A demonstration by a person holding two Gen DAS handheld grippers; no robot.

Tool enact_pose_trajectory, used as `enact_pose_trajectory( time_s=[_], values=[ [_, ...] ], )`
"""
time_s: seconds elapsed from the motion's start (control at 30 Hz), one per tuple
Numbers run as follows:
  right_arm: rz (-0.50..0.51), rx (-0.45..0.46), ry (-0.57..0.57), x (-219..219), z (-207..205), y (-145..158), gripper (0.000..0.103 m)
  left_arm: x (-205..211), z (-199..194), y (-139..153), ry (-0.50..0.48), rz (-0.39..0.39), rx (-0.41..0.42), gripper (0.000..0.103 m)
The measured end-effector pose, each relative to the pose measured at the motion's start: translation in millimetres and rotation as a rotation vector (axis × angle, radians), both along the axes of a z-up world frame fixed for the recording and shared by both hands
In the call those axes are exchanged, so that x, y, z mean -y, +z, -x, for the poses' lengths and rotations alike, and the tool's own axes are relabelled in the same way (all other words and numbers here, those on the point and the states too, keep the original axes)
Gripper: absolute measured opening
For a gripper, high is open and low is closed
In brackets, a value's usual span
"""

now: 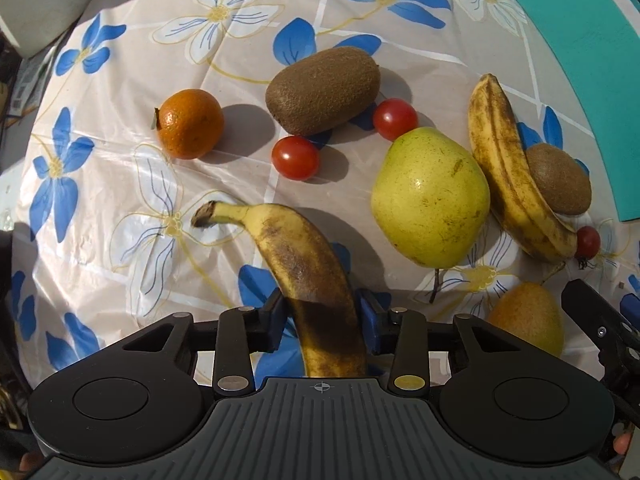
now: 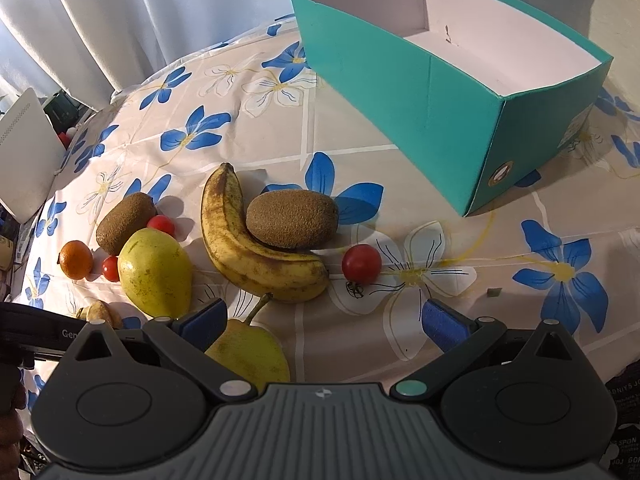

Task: Organize fruits
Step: 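Grasp the spotted banana with the left gripper while the right gripper grasps the pear, then lift the banana and pear and carry both toward the teal box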

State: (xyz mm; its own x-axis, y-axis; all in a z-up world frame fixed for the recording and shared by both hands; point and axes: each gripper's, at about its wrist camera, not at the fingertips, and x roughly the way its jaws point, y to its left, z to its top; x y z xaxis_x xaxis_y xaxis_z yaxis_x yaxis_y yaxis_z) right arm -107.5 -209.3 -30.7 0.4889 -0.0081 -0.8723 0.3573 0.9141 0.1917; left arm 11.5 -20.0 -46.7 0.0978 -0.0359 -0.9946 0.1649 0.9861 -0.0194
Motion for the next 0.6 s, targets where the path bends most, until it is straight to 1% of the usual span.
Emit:
enact_pose_trajectory(
  time_s=[0.1, 0.2, 0.3, 0.37, 0.43, 0.47, 0.6],
  values=[
    [0.006, 0.015, 0.016, -0.9, 3.1, 1.7, 0.103, 3.4, 4.7, 10.2, -0.020, -0.008, 0.029, 0.040],
    [0.029, 0.028, 0.054, -6.7, 7.8, 5.8, 0.103, -1.9, 5.8, 16.8, -0.027, 0.021, 0.050, 0.039],
    [0.052, 0.039, 0.120, -17.2, 13.6, 10.1, 0.103, -7.0, 7.7, 26.0, -0.028, 0.038, 0.077, 0.039],
    [0.040, 0.057, 0.174, -26.6, 18.5, 12.2, 0.100, -14.0, 8.4, 30.1, -0.025, 0.057, 0.091, 0.039],
    [0.015, 0.055, 0.213, -34.0, 19.7, 10.6, 0.088, -17.8, 8.6, 36.0, -0.025, 0.073, 0.105, 0.038],
    [0.001, 0.045, 0.226, -37.2, 19.0, 8.4, 0.087, -19.2, 9.3, 38.6, -0.028, 0.077, 0.114, 0.038],
    [-0.064, 0.025, 0.222, -41.0, 14.2, -0.3, 0.073, -22.5, 9.0, 44.6, -0.041, 0.097, 0.128, 0.038]
  ],
)
